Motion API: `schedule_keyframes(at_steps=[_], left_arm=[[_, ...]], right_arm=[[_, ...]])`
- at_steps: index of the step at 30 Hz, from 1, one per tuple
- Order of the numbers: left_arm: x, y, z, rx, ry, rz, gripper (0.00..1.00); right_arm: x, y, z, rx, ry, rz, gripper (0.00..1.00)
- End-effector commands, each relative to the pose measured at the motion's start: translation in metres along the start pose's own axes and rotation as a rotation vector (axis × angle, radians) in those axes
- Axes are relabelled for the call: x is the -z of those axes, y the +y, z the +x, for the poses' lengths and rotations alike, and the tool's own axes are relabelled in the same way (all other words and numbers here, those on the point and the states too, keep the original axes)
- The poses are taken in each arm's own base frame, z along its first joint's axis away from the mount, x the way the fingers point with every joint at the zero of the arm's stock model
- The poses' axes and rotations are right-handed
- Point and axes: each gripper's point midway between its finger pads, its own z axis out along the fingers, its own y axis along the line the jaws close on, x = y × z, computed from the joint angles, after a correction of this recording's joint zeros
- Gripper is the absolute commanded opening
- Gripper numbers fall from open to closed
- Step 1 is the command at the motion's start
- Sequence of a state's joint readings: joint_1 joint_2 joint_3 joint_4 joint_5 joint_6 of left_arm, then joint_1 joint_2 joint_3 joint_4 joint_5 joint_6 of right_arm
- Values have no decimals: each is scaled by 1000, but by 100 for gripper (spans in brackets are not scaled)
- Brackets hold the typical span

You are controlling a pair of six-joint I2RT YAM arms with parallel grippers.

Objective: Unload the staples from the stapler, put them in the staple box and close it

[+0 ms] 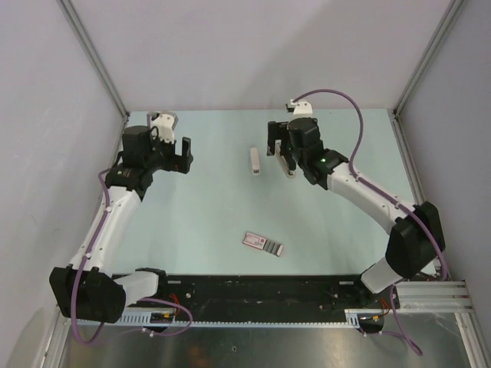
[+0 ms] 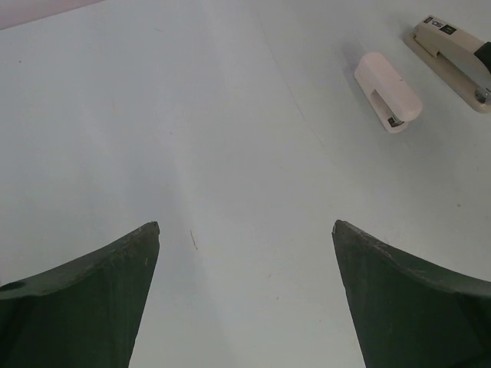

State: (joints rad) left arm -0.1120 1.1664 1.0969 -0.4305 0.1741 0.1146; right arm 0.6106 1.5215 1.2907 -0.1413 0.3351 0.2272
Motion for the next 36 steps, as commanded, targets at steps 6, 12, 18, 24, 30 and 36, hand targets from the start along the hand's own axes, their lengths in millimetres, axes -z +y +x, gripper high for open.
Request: schedule_keyframes(at_steps=[6, 12, 18, 24, 30, 36], left_arm=[[-7, -4, 0, -19, 14, 43, 99], [-15, 2, 4, 0, 36, 43, 99], [-20, 11, 16, 17, 66, 35, 99], [-22, 14, 25, 21, 86, 47, 99], [-25, 10, 31, 22, 99, 73, 99], [-24, 8, 35, 20, 104, 85, 100]], right_arm=[[-67, 48, 28, 86, 32, -101, 93], [-134, 76, 78, 143, 195, -79, 75], [-171, 86, 118, 164, 276, -55, 69], [-171, 76, 130, 203, 301, 48, 68], [-160, 67, 135, 186, 304, 95, 69], [-152, 64, 134, 172, 305, 105, 66]])
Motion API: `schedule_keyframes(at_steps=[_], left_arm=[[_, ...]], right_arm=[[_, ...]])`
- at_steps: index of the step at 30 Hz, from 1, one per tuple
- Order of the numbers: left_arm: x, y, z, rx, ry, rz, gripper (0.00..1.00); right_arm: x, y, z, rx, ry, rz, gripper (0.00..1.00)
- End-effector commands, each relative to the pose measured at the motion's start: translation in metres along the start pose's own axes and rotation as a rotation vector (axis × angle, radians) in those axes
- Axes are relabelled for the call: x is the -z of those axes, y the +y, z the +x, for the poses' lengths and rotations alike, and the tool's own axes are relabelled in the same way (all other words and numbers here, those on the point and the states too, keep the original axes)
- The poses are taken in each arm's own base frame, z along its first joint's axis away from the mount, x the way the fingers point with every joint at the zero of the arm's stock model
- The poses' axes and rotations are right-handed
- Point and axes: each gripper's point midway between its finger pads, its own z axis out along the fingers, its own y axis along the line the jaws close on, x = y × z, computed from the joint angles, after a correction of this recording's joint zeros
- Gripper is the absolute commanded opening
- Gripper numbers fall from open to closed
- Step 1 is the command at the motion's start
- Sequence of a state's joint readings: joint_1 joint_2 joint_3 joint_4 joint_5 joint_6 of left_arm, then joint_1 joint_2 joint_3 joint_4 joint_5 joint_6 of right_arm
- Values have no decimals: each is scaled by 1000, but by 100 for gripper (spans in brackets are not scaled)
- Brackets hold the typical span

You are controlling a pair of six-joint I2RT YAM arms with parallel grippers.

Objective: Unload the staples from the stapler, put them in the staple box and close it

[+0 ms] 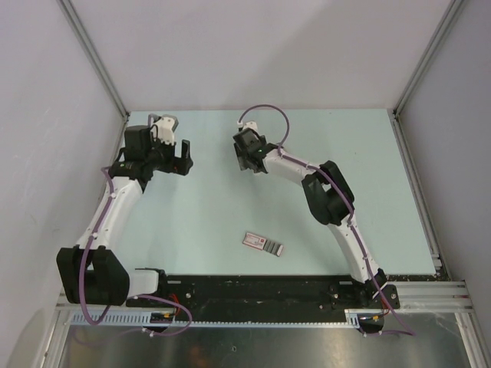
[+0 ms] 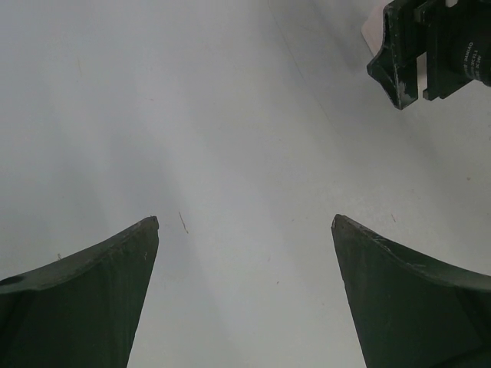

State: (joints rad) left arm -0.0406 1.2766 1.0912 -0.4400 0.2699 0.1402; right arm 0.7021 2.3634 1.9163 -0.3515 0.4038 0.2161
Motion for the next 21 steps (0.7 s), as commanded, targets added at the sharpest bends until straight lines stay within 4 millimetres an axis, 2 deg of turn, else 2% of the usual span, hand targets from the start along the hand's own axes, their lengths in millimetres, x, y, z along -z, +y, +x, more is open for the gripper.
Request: schedule_keyframes(at_steps=[1, 8, 10, 13, 17, 21], left_arm=[[1, -4, 3, -23, -3, 35, 99], [1, -8, 11, -22, 6, 52, 99], [1, -10, 14, -22, 11, 62, 100], [0, -13, 20, -25, 22, 80, 99], [-1, -16, 27, -33, 34, 89, 99], [0, -16, 29, -40, 35, 89, 99]], right_arm=[[27, -4, -27, -45, -57, 9, 63], [34, -1, -26, -61, -52, -18, 32], [39, 1, -28, -69, -55, -31, 28], [50, 8, -30, -67, -57, -52, 29], [64, 20, -29, -55, -47, -78, 42], [70, 24, -23, -51, -26, -88, 48]])
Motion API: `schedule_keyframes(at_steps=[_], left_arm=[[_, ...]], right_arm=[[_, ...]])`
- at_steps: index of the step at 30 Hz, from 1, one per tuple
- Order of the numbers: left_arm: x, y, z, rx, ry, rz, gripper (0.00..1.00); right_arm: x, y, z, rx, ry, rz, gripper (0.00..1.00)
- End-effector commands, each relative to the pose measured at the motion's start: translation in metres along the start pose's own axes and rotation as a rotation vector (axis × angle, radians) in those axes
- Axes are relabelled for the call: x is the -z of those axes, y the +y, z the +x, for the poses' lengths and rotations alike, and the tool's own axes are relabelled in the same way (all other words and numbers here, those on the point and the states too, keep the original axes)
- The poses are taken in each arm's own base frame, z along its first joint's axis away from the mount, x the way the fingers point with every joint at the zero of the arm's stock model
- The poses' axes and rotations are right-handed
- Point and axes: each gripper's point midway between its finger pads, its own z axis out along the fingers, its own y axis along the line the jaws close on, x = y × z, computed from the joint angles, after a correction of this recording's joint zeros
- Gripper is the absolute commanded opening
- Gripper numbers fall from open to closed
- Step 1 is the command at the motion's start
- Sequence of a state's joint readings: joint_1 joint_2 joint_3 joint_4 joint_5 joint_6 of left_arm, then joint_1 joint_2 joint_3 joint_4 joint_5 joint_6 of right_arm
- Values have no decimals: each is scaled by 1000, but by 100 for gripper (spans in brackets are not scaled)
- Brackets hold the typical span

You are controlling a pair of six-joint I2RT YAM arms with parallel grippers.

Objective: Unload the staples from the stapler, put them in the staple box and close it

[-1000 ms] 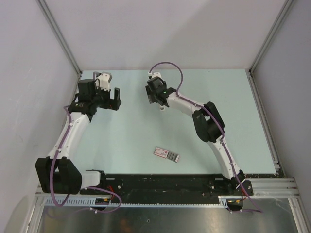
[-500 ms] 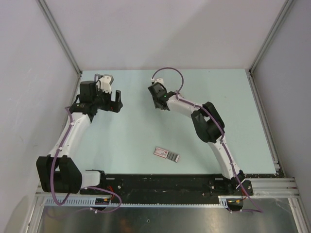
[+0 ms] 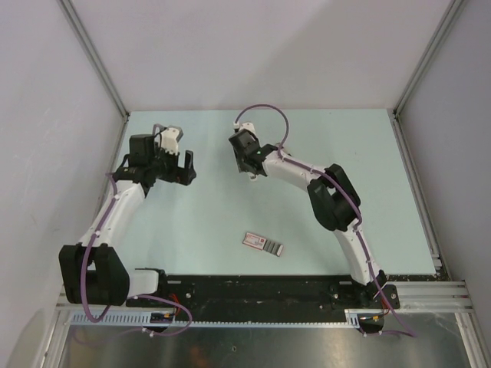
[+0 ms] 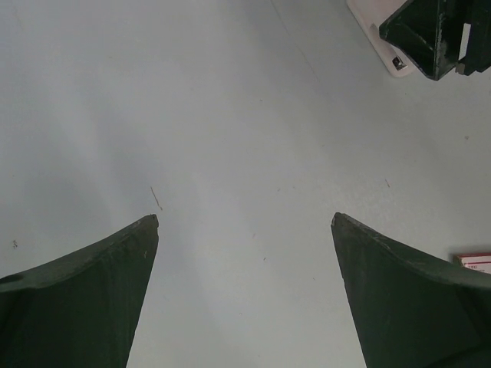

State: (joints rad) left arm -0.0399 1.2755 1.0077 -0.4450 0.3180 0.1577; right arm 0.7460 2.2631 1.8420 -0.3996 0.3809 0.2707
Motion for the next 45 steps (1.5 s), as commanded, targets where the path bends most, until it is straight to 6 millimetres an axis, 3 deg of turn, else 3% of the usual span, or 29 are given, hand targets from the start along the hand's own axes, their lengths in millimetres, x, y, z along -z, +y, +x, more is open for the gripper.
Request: schedule_keyframes(at_steps=[1, 8, 23, 32, 39, 45], left_arm=[[8, -6, -7, -52, -41, 27, 99], [14, -7, -9, -71, -58, 24, 99], [23, -9, -11, -93, -84, 14, 99], [23, -10, -9, -102, -83, 20, 99], [22, -12, -3, -106, -72, 28, 100], [17, -16, 6, -105, -50, 53, 99]], right_arm=[[32, 10, -25, -32, -44, -42, 48], [31, 11, -10, -31, 4, -38, 49], [23, -4, 0, 21, 34, 38, 49], [16, -3, 9, 13, 78, 40, 47], [20, 4, 1, -5, 69, -2, 35], [25, 15, -7, -63, 84, -74, 3]])
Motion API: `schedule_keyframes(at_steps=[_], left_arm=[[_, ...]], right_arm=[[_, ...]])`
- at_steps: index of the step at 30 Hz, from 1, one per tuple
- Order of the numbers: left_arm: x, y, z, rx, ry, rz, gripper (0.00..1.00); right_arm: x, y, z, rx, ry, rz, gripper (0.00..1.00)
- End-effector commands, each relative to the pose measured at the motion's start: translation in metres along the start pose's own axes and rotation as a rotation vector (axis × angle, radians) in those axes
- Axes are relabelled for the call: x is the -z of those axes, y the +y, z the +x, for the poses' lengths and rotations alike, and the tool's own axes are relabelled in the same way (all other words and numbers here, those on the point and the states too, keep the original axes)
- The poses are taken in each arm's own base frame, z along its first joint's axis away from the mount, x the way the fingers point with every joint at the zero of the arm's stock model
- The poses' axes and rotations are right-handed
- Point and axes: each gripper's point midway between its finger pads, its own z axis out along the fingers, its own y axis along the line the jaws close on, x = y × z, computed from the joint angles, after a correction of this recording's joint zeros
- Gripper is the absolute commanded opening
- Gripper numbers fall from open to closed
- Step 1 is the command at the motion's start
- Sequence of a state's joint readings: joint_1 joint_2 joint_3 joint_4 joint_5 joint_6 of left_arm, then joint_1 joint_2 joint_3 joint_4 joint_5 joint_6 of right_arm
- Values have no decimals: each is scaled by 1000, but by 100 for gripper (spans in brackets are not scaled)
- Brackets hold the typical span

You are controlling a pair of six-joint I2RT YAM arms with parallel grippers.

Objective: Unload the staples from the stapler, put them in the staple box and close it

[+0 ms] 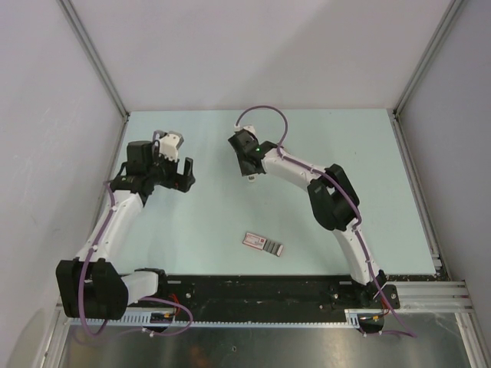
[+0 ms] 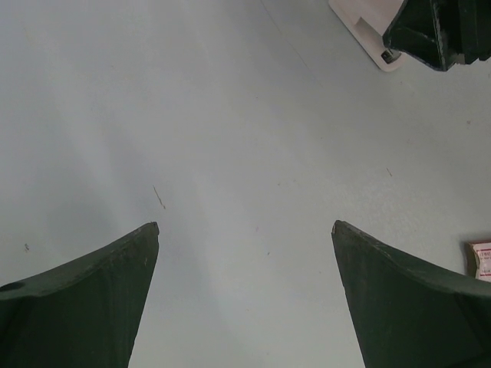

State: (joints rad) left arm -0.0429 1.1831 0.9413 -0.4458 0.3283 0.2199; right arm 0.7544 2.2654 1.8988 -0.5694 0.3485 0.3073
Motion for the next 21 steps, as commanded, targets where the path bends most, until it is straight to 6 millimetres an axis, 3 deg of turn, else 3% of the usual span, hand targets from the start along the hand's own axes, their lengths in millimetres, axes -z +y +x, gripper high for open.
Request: schedule_keyframes(at_steps=[1, 5, 11, 21], left_arm=[[2, -11, -3, -30, -24, 54, 99], [-3, -20, 3, -14, -14, 114, 99], [-14, -50, 24, 3, 26, 298, 99], [-20, -64, 29, -17, 18, 387, 99]], right_arm=[[20, 19, -29, -90, -44, -110, 1], [65, 53, -57, -187, -154, -296, 0], [119, 94, -64, -308, -235, -485, 0], [153, 131, -50, -427, -256, -615, 0]])
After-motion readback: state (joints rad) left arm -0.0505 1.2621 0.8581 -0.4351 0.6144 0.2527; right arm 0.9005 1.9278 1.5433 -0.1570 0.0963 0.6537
